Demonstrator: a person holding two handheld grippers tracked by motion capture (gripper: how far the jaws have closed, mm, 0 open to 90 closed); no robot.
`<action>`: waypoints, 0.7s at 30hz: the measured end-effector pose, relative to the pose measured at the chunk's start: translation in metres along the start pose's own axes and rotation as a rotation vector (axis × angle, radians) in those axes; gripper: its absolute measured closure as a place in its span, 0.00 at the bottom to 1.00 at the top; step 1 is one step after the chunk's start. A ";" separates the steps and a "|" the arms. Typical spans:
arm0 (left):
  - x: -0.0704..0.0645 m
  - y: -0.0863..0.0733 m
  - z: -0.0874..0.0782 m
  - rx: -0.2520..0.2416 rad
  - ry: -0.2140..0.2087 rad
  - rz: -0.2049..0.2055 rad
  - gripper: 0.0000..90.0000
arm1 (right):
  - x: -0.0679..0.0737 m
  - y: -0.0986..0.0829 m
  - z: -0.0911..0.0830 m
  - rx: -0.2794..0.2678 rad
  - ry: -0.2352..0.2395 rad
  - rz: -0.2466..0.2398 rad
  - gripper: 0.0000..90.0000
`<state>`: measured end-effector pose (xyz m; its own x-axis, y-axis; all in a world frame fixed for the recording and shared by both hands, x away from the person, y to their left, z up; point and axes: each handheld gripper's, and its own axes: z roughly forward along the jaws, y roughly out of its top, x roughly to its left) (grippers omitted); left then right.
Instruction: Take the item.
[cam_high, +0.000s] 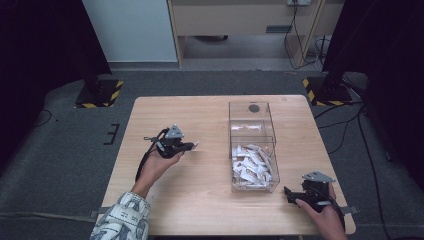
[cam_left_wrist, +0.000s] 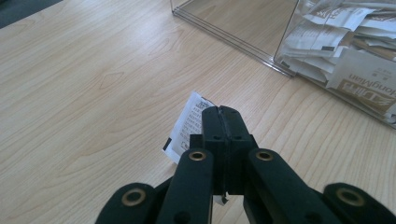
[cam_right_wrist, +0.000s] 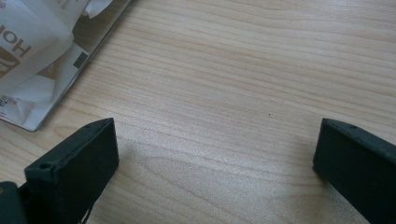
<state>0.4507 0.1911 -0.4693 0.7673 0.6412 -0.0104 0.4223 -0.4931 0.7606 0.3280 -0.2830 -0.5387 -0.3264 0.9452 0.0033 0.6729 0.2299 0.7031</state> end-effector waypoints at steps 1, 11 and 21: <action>0.001 -0.001 0.000 0.001 0.003 -0.002 1.00 | 0.000 0.000 0.000 0.000 0.000 0.000 0.01; 0.009 -0.006 0.000 0.011 0.023 -0.019 1.00 | 0.000 0.000 0.000 0.000 0.000 0.000 0.01; 0.015 -0.010 0.004 0.022 0.037 -0.033 1.00 | 0.000 0.000 0.000 0.000 0.000 0.000 0.01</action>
<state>0.4597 0.2031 -0.4797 0.7347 0.6783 -0.0105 0.4576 -0.4841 0.7458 0.3280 -0.2830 -0.5387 -0.3264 0.9452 0.0033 0.6727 0.2298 0.7033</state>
